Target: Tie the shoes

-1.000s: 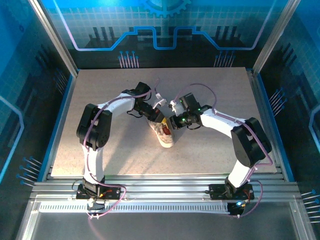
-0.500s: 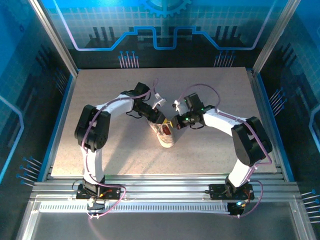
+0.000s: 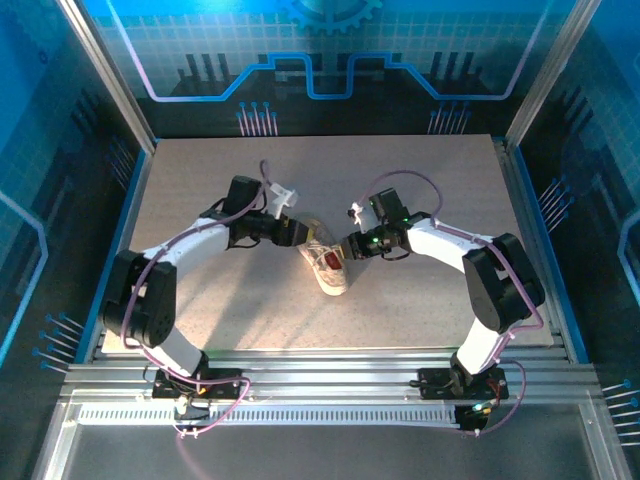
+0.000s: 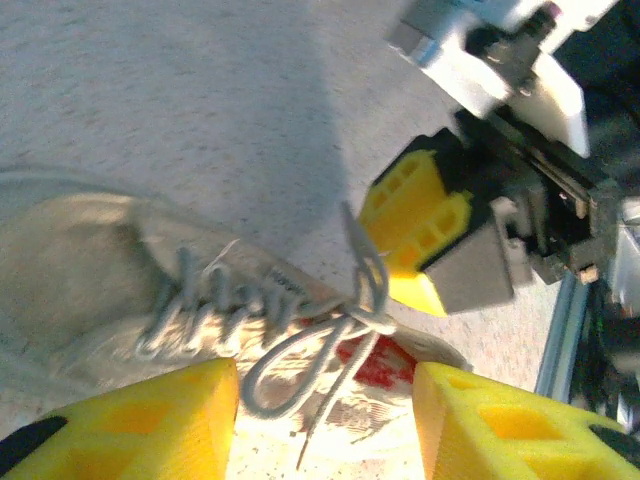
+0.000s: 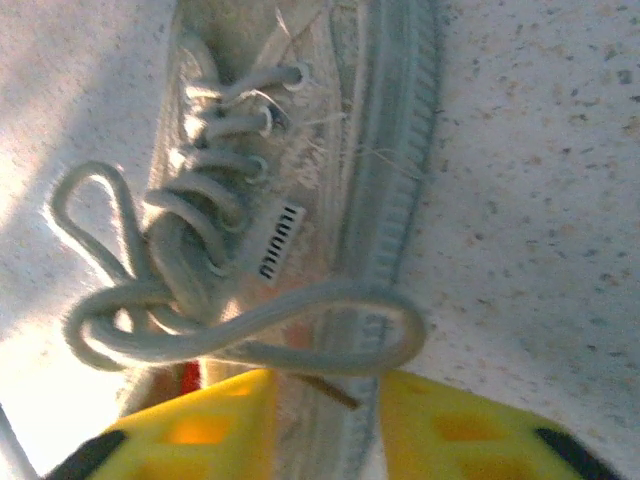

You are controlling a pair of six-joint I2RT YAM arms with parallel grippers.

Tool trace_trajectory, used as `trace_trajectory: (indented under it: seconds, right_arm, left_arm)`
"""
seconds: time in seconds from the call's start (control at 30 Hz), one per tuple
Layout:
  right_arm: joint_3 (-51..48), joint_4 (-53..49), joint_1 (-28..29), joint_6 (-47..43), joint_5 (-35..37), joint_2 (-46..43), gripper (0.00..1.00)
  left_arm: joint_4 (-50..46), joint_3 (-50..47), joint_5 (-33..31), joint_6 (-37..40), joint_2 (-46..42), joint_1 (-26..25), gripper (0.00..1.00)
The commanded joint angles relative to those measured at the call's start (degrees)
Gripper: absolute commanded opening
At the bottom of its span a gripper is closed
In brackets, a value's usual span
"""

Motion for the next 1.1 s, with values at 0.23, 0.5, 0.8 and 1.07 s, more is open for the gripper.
trace_trajectory:
  seconds: [0.23,0.5,0.8,1.07]
  right_arm:
    - [-4.0,-3.1,-7.4,11.1,1.0,-9.0,0.40]
    - [-5.4,6.2,-8.0,22.1,-7.2,-7.0,0.45]
    - [-7.5,13.6,-7.1,27.3,-11.4,-2.1,0.50]
    - [-9.0,20.3,-6.4,30.9,-13.7,0.0,0.52]
  left_arm:
    - [16.9,-12.0,-8.8,-22.3,-5.7,0.9,0.50]
    - [27.5,-14.1,-7.1,-30.7,-1.0,-0.1,0.51]
    - [29.3,-13.7,-7.4,-33.0,2.8,-2.1,0.51]
    - [30.9,-14.9,-6.6,-35.5,4.2,-3.5,0.51]
